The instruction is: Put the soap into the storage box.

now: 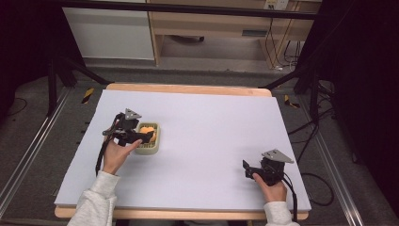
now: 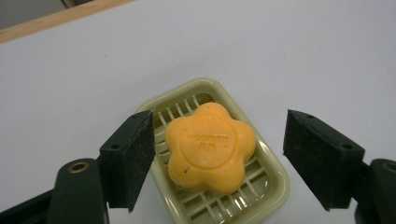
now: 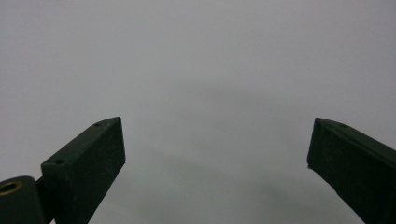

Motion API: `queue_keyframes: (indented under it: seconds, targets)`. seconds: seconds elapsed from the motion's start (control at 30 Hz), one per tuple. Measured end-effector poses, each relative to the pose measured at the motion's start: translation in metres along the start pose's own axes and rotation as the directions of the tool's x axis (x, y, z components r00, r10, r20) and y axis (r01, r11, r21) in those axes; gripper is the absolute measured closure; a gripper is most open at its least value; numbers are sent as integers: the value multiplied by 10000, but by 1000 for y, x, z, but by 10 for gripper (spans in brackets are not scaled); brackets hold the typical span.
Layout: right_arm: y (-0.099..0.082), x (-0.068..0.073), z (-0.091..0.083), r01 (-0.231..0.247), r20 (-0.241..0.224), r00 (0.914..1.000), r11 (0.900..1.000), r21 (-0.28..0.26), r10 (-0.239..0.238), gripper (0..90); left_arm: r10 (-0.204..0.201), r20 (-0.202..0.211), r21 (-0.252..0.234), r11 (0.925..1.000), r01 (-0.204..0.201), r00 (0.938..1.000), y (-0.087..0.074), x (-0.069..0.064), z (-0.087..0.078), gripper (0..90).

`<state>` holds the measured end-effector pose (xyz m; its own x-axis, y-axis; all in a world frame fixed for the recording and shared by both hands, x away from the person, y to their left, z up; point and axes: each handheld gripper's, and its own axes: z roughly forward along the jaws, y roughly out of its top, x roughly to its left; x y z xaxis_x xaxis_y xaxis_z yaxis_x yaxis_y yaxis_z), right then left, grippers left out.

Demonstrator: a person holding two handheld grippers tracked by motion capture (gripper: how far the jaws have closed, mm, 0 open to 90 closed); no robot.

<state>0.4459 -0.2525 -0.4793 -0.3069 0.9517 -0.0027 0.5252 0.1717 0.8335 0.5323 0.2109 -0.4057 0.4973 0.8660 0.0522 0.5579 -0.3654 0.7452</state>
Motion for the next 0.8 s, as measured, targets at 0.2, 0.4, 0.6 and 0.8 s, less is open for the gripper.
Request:
queue_keyframes:
  seconds: [0.2, 0.4, 0.6, 0.8]
  targets:
    - [0, -2, -1, -104, 50, 9999, 9999, -5, 104, 47, -340, 100, -660, 9972, 345, 9994, -14, 1, -14, 275]
    - [0, -5, -2, -197, 196, 9996, 9998, -27, 197, 47, -353, 32, -945, 9949, 354, 9994, -32, 0, -21, 286]
    - [-1, -8, -2, -247, 342, 9991, 9997, 10, 247, 47, -492, -176, -1316, 9902, 465, 9986, -52, 4, -30, 287]
    - [-3, -10, -3, -250, 449, 9987, 9997, 34, 248, 47, -779, -357, -1461, 9867, 719, 9963, -71, 11, -37, 286]
